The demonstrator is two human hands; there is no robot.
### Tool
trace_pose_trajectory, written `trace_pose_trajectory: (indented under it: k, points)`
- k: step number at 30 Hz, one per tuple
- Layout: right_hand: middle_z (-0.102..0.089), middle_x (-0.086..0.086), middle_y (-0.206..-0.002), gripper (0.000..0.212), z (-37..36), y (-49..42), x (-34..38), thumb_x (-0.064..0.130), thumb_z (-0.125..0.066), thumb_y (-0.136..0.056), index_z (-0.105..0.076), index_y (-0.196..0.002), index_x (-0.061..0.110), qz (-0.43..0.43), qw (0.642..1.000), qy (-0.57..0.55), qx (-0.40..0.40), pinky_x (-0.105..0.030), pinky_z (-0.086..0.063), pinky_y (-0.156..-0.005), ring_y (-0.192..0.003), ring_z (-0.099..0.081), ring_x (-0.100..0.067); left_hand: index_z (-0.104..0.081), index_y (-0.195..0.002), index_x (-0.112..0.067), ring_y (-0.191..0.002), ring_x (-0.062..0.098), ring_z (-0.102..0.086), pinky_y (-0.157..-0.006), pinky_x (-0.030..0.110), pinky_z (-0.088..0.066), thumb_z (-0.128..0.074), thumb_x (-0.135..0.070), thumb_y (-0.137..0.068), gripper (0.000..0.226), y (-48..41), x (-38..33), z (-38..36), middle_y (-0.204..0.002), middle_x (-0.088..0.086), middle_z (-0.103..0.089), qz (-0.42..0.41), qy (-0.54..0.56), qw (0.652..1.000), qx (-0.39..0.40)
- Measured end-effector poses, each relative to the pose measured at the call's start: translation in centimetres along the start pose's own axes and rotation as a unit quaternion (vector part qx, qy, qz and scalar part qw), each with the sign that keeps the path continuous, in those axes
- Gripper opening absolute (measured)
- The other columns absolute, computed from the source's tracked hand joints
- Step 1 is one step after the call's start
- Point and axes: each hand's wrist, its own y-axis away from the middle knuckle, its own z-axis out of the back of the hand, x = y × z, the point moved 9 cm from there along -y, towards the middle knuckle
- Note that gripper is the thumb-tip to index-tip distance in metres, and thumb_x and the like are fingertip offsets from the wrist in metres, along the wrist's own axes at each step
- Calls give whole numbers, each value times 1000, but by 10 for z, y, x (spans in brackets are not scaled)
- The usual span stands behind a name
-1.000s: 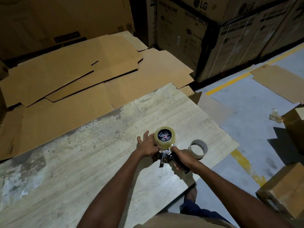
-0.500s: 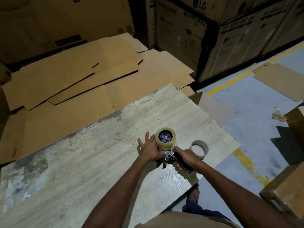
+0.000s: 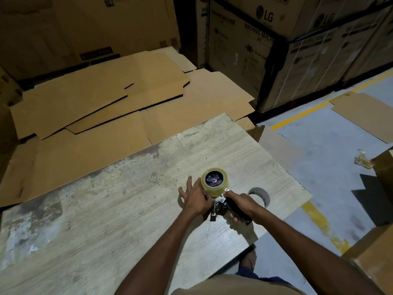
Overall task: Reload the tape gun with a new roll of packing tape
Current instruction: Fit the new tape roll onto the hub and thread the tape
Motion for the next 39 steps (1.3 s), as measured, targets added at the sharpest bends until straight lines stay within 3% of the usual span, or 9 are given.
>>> trace_pose_trajectory:
  k: [9, 17, 20, 22, 24, 31, 35, 37, 39]
  points:
    - [-65, -14, -69, 68, -9, 10, 26, 60, -45, -100, -68, -105, -4, -76, 988, -53, 127, -27, -49, -48, -53, -58, -21, -66, -78, -20, -157, 24, 18, -119, 65, 7, -56, -36, -90, 22, 8, -27, 44, -172, 5, -14, -103, -126, 985, -55]
    - [-67, -14, -69, 62, -10, 17, 43, 56, -51, -100, -66, -106, -3, -80, 985, -60, 144, -27, -49, -46, -51, -60, -21, -66, -69, -21, -157, 22, 9, -118, 65, 8, -65, -32, -86, 21, 1, -33, 68, -168, 3, -25, -116, -111, 983, 86]
    - [-67, -14, -70, 64, -10, 15, 46, 58, -51, -99, -66, -107, -4, -82, 983, -52, 153, -27, -51, -46, -52, -60, -20, -75, -104, -11, -156, 21, 6, -121, 57, 5, -67, -31, -93, 25, 2, -31, 79, -168, 1, -24, -74, -57, 989, 117]
    - [-65, -13, -68, 61, -10, 18, 52, 56, -50, -101, -65, -104, -3, -89, 980, -58, 168, -25, -50, -45, -51, -58, -19, -63, -134, -7, -156, 24, 5, -123, 55, -3, -67, -28, -96, 44, 5, -32, 84, -168, -1, -18, -42, -28, 987, 150]
    - [-63, -13, -67, 58, -9, 21, 58, 54, -50, -101, -63, -102, -3, -93, 977, -64, 179, -24, -49, -44, -50, -56, -19, -55, -143, -11, -155, 27, 3, -123, 54, -9, -67, -30, -96, 51, 5, -34, 89, -168, -2, -14, -35, -24, 985, 169]
    - [-63, -12, -65, 59, -3, 21, 67, 55, -46, -103, -64, -102, -2, -95, 978, -56, 180, -24, -50, -48, -52, -56, -17, -62, -129, -13, -151, 15, -3, -120, 51, -7, -65, -26, -95, 37, -6, -39, 84, -156, -6, -36, -115, -35, 978, 172]
    - [-64, -11, -67, 60, 5, 17, 69, 57, -46, -102, -64, -103, -1, -95, 977, -30, 188, -24, -50, -52, -54, -57, -17, -77, -101, -14, -145, 11, -9, -120, 52, -10, -59, -31, -93, 26, -9, -45, 80, -156, -17, -25, -192, -74, 963, 171]
    - [-65, -12, -67, 60, 8, 15, 73, 56, -47, -101, -64, -105, -1, -96, 977, -21, 188, -24, -50, -51, -55, -58, -17, -78, -104, -13, -144, 11, -9, -120, 52, -12, -58, -30, -93, 28, -8, -51, 84, -155, -18, -23, -210, -73, 961, 162]
    - [-64, -12, -65, 58, 12, 13, 73, 54, -49, -101, -64, -106, -1, -99, 978, -27, 180, -24, -51, -50, -53, -57, -17, -69, -125, -20, -141, 11, -10, -118, 51, -16, -62, -27, -92, 35, -6, -57, 91, -154, -13, -29, -216, -52, 963, 155]
